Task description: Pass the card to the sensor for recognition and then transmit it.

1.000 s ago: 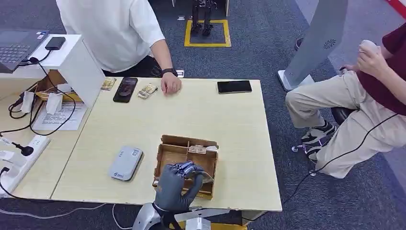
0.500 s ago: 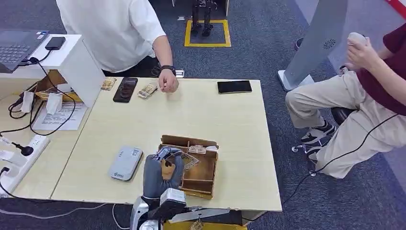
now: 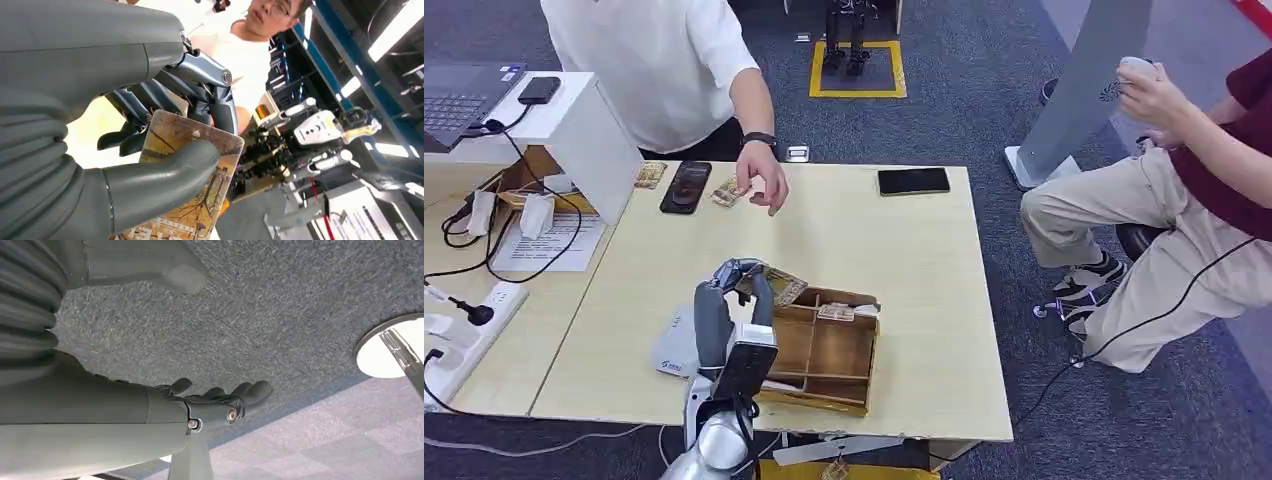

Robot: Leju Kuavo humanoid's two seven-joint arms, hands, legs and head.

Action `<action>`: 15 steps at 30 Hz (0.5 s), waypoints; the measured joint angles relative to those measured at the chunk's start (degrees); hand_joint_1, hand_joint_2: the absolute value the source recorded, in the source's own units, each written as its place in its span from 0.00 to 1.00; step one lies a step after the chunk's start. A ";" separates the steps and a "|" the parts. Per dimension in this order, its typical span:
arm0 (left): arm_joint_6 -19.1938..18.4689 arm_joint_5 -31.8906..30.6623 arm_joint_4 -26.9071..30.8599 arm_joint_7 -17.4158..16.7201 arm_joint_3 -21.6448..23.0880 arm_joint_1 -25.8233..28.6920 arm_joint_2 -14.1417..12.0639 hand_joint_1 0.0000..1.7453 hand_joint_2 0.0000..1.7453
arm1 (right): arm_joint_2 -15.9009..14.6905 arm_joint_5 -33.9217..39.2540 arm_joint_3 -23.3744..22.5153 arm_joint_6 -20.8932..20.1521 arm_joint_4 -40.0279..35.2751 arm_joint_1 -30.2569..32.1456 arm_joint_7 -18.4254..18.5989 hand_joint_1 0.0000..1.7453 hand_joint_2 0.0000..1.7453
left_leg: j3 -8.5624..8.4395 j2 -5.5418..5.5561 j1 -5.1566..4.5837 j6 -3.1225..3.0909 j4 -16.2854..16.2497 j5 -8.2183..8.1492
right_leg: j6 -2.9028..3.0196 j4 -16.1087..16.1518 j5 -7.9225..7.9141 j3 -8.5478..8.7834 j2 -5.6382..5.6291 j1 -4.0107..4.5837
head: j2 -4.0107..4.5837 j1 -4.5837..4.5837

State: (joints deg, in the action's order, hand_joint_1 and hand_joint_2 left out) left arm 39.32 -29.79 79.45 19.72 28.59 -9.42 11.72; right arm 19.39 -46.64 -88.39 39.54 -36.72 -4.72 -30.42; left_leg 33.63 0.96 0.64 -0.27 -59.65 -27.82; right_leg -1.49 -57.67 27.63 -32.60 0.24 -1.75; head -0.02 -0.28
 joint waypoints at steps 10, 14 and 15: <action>-0.28 0.09 -0.46 -0.61 -3.63 -1.98 1.20 1.00 1.00 | 0.00 -0.11 0.02 0.00 0.26 -0.32 -0.13 0.00 1.00 | 0.01 0.00 0.00 0.00 0.00 0.00 | 0.00 0.00 0.00 0.00 0.00 0.00 | 0.00 0.00; -0.31 0.02 -0.50 -0.61 -4.11 -2.05 1.35 1.00 1.00 | 0.00 -0.11 0.02 0.00 0.33 -0.33 -0.13 0.00 1.00 | 0.01 0.00 0.00 0.00 0.00 -0.01 | 0.00 0.00 0.00 -0.01 0.00 0.00 | 0.00 0.00; -0.31 0.02 -0.50 -0.61 -4.15 -2.05 1.35 1.00 1.00 | 0.00 -0.09 0.02 0.00 0.35 -0.34 -0.13 0.00 1.00 | 0.01 0.00 0.00 0.00 0.00 0.00 | 0.00 0.00 0.00 -0.01 0.00 0.00 | 0.00 0.00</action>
State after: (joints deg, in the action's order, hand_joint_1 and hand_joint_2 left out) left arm 39.01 -29.77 78.95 19.10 24.44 -11.48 13.07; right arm 19.39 -46.73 -88.37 39.54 -36.37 -5.06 -30.56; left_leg 33.64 0.96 0.64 -0.27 -59.65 -27.83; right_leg -1.49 -57.67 27.63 -32.61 0.24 -1.76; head -0.02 -0.28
